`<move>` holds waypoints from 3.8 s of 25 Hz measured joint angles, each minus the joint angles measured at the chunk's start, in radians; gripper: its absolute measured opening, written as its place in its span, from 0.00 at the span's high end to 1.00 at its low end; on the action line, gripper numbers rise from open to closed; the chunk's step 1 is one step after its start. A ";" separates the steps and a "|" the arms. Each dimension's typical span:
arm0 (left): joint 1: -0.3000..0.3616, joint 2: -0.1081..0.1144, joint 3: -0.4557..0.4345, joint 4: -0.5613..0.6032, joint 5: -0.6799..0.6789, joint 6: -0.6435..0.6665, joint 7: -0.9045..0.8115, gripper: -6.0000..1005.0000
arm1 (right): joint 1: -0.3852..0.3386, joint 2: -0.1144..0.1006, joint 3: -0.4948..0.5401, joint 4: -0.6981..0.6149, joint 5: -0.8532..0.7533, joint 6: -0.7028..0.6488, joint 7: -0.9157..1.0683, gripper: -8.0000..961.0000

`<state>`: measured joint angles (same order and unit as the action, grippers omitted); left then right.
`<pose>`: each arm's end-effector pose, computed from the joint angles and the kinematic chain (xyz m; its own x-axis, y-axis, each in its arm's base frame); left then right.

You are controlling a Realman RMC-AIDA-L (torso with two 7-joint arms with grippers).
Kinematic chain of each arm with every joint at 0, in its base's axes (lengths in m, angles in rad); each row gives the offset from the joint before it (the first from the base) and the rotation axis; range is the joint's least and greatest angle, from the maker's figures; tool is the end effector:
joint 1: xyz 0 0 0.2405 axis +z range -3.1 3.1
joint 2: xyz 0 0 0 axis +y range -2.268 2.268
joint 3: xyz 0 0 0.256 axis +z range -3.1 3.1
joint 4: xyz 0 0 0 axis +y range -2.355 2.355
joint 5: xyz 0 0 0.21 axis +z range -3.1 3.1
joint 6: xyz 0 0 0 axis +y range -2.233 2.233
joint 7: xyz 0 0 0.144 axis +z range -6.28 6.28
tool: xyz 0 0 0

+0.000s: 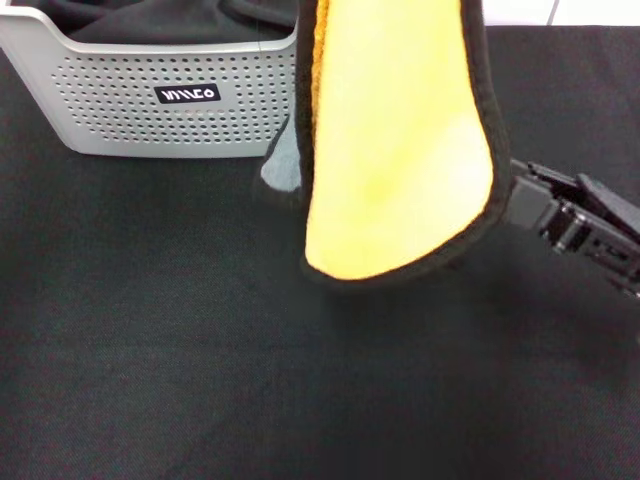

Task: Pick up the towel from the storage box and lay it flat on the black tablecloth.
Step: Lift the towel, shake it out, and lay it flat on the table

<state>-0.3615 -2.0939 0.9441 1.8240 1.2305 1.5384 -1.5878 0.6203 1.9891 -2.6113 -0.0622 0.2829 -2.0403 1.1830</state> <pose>-0.0443 0.2713 0.1670 0.5441 -0.6055 0.5808 -0.1793 -0.7602 -0.6245 0.2037 0.2656 -0.0066 0.2554 -0.4341 -0.8639 -0.2373 -0.8944 0.3792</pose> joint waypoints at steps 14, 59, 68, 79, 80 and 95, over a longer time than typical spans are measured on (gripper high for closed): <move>-0.006 0.000 0.011 0.000 0.009 0.000 0.014 0.98 | -0.029 -0.006 0.037 0.005 0.004 -0.067 0.014 0.61; -0.008 0.003 0.024 0.000 0.096 -0.001 -0.003 0.98 | 0.038 0.021 0.036 0.007 -0.051 0.011 0.001 0.96; 0.020 0.009 -0.003 -0.003 0.278 0.005 -0.075 0.98 | -0.047 -0.039 0.127 0.009 -0.043 -0.079 -0.006 0.98; -0.040 0.112 -0.083 -0.303 0.302 0.266 -0.147 0.98 | -0.035 -0.143 0.156 0.036 -0.052 -0.109 0.010 0.98; -0.048 0.130 -0.099 -0.348 0.277 0.323 -0.148 0.98 | -0.035 -0.155 0.155 0.023 -0.057 -0.110 0.014 0.98; -0.040 0.364 0.149 -0.625 0.036 0.497 -0.161 0.98 | -0.010 -0.269 0.167 -0.261 -0.288 -0.112 0.027 0.98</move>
<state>-0.4016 -1.7302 1.0926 1.1994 1.2666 2.0356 -1.7489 0.6105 1.7200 -2.4445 -0.3233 -0.0056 -2.1526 1.2103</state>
